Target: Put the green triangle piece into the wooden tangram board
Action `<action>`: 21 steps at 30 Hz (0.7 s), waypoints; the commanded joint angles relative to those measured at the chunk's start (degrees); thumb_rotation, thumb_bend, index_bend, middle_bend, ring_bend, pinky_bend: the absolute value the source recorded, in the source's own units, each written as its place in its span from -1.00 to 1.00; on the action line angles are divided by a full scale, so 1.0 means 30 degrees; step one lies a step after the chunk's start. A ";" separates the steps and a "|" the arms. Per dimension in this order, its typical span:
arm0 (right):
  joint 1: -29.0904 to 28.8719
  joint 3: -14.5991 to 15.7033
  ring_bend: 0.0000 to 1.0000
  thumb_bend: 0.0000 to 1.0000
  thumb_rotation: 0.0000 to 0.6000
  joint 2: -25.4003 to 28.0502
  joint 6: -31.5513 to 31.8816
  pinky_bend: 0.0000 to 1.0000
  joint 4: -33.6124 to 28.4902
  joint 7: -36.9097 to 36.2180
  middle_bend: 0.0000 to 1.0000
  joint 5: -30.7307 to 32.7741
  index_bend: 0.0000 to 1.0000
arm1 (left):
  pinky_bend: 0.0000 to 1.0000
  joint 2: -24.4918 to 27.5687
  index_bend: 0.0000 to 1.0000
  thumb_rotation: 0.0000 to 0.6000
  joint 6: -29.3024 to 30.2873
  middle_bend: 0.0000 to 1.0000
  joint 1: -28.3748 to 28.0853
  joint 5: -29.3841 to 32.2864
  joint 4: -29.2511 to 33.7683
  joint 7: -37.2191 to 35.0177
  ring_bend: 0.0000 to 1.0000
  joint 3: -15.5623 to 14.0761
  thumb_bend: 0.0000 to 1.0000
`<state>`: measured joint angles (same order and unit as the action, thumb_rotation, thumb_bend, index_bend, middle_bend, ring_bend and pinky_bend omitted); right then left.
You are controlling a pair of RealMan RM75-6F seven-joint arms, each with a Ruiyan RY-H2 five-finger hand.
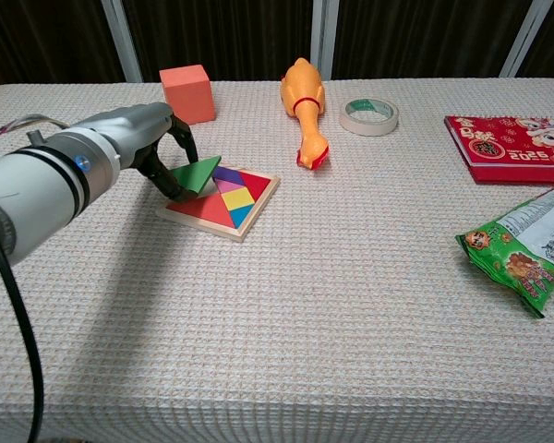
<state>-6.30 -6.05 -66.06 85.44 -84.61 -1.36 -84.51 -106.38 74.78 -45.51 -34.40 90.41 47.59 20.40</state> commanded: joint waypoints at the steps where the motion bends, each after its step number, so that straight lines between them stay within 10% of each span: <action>1: 0.0032 0.0016 -1.00 -0.13 1.00 0.0013 0.0078 -1.00 0.0099 -0.0150 -1.00 -0.0085 -1.00 | -0.85 -0.0149 0.02 0.95 0.0156 -0.61 -0.0119 0.0154 -0.0207 0.0161 -0.96 0.0002 -0.41; 21: 0.0032 0.0067 -1.00 -0.13 1.00 -0.0137 -0.0048 -1.00 0.0456 -0.0445 -1.00 -0.0098 -1.00 | -0.84 -0.0488 0.11 1.00 0.0570 -0.56 -0.0465 0.0663 -0.0469 0.0338 -0.96 0.0201 -0.42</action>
<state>-6.20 -5.85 -66.47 85.30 -83.24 -2.70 -84.81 -107.83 76.48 -46.90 -32.38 89.00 48.59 21.01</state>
